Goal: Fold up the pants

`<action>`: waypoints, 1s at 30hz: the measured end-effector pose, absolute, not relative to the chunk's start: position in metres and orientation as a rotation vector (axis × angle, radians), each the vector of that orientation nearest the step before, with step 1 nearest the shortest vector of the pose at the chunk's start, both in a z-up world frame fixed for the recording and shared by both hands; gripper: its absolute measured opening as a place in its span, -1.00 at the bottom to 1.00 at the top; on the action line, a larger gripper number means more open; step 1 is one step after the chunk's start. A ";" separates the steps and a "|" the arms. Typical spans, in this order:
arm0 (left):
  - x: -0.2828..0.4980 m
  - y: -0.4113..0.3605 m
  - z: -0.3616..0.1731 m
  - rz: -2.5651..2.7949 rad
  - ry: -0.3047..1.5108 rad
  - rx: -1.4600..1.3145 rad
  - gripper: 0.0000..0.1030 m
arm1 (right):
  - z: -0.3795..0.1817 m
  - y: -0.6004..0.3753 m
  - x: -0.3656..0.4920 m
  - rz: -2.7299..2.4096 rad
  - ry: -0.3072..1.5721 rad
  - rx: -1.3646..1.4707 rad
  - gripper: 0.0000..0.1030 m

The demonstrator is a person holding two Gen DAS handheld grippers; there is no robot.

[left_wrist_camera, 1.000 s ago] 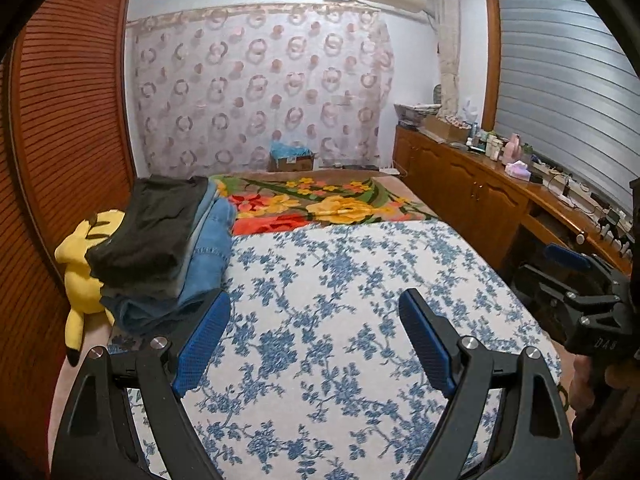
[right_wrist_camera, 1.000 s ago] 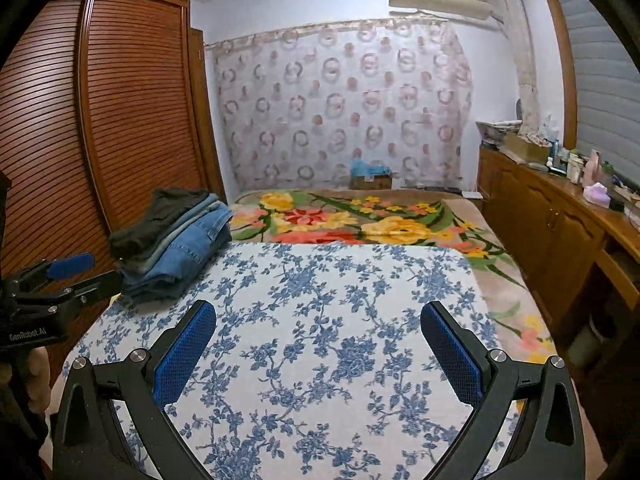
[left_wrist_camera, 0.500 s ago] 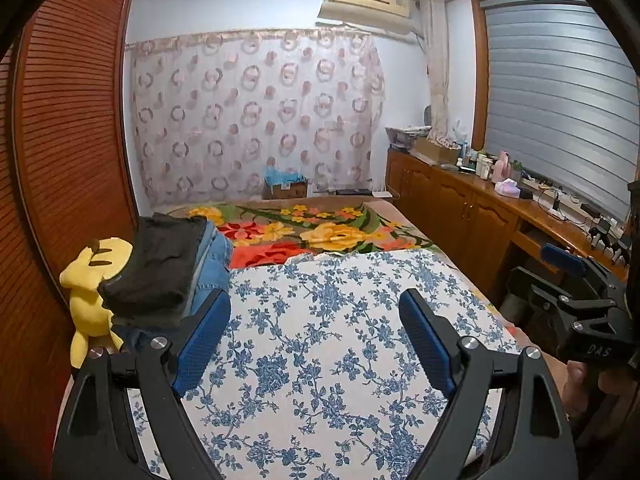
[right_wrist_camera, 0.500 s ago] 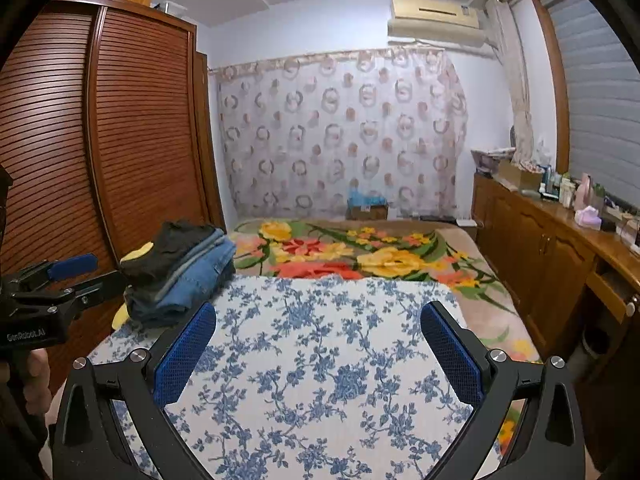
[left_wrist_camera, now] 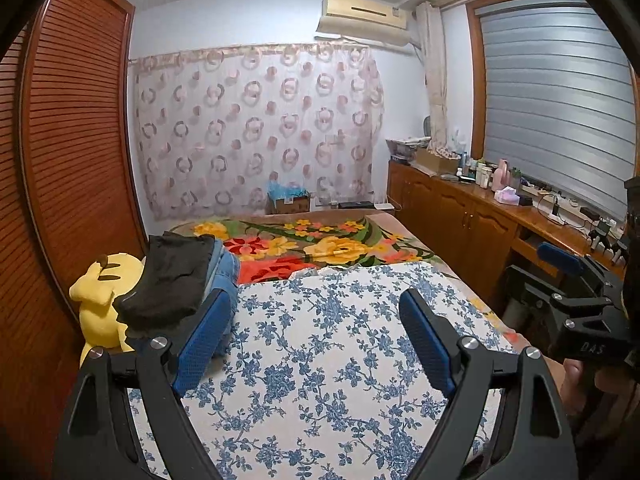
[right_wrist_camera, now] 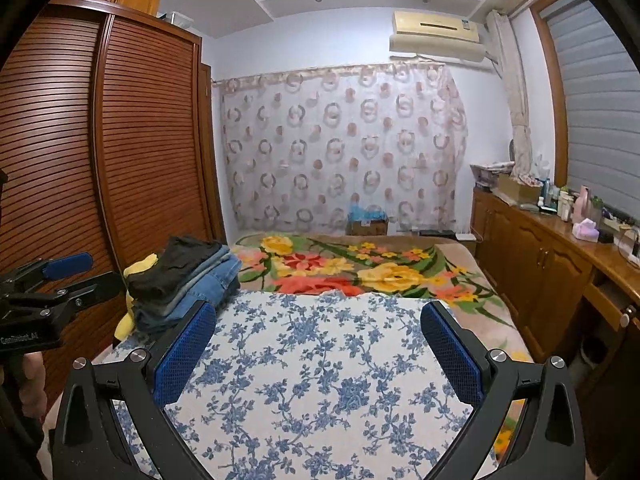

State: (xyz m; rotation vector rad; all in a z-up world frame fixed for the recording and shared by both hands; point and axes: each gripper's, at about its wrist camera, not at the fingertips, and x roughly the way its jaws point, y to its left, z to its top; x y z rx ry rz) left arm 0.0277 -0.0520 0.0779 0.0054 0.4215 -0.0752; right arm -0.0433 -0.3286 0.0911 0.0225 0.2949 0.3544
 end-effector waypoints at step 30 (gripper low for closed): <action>0.022 -0.037 0.084 -0.045 0.419 -0.009 0.68 | 0.083 -0.322 -0.041 0.347 0.286 0.014 0.98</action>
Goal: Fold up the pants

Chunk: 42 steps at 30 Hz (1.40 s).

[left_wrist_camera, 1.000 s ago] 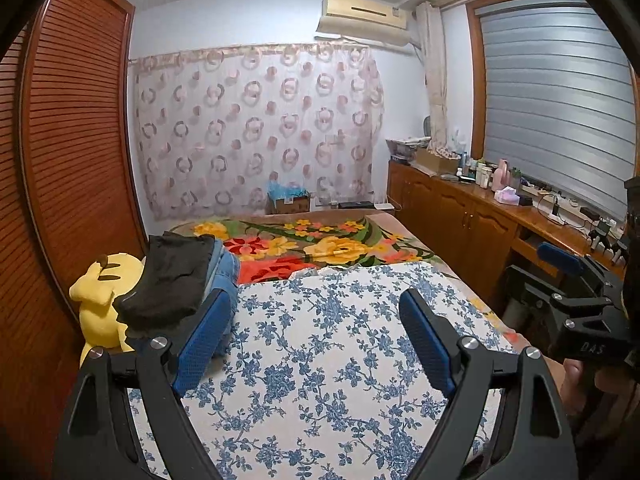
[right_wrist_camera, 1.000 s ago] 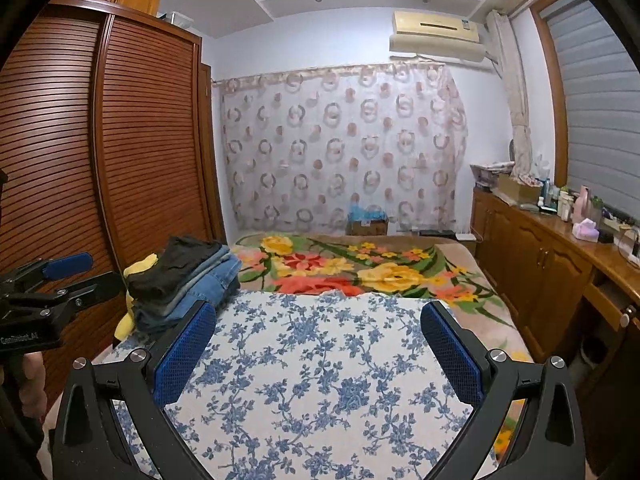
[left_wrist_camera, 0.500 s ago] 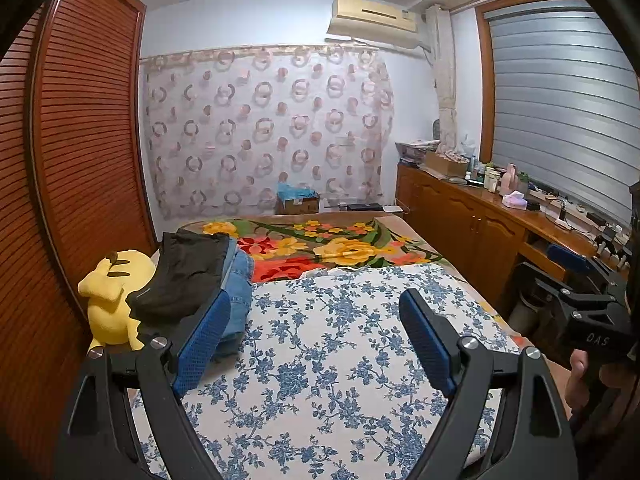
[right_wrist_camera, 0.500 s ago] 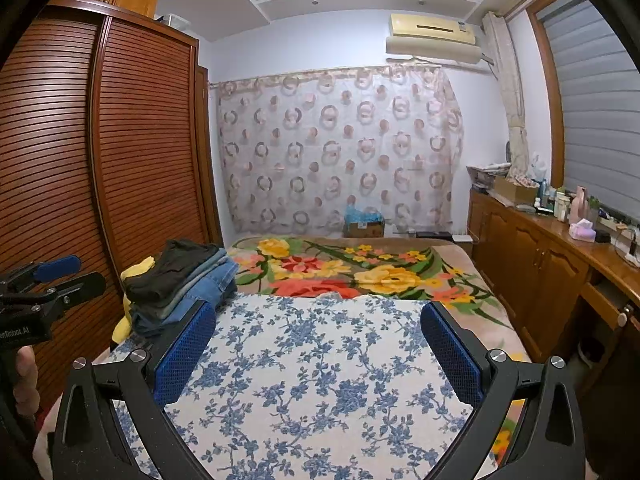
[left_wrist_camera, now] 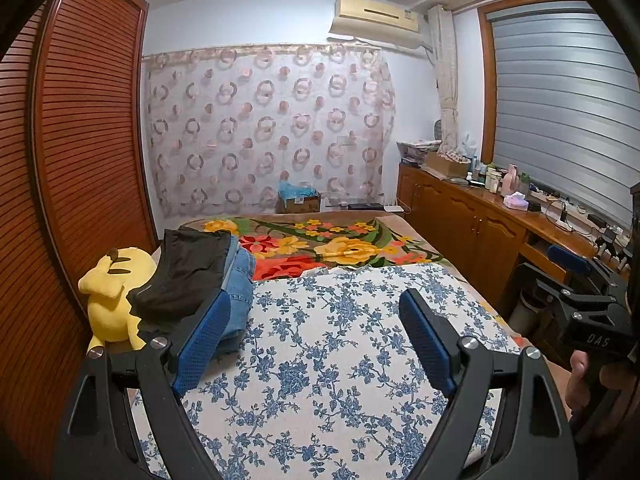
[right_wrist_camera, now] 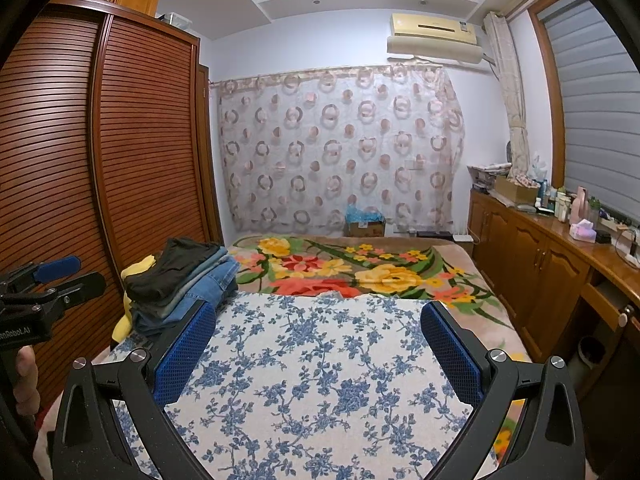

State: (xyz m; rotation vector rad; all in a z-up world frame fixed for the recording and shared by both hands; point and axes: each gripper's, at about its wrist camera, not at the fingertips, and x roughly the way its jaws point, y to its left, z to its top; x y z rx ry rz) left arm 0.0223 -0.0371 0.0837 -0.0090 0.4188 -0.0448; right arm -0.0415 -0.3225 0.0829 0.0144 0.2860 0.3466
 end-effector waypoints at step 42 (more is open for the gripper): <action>0.022 -0.037 0.081 -0.045 0.414 -0.011 0.68 | 0.082 -0.323 -0.044 0.333 0.286 0.013 0.98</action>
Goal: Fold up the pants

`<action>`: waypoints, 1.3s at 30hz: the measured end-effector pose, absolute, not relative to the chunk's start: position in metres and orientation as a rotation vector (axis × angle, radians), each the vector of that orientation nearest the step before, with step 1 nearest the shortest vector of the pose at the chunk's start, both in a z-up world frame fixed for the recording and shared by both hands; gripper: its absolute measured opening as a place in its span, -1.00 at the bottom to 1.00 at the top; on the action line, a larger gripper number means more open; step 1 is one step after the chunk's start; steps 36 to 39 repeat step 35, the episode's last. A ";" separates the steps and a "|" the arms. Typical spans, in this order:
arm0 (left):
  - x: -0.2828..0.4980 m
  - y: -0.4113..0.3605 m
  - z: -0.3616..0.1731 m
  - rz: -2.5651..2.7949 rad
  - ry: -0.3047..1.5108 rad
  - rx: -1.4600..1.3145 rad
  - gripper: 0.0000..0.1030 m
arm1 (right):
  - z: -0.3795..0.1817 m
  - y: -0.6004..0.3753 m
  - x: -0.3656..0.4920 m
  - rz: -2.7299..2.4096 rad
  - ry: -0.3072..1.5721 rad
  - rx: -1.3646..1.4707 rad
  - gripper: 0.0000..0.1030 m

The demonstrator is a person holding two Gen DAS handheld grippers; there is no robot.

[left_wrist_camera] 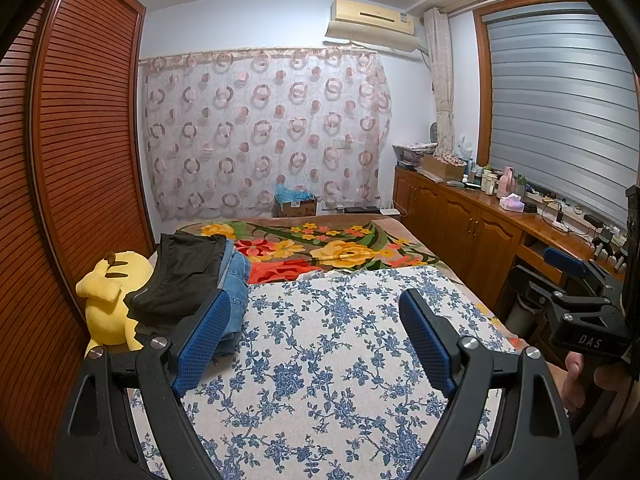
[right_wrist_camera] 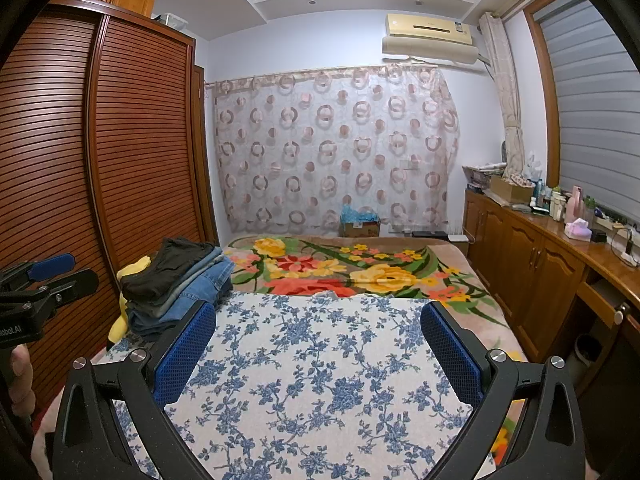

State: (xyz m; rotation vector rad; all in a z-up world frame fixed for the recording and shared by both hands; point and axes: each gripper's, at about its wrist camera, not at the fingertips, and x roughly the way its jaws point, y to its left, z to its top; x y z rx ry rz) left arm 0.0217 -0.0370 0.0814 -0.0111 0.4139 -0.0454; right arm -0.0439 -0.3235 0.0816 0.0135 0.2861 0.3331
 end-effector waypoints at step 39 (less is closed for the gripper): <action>0.020 -0.037 0.079 -0.046 0.412 -0.010 0.68 | 0.081 -0.325 -0.044 0.334 0.286 0.014 0.98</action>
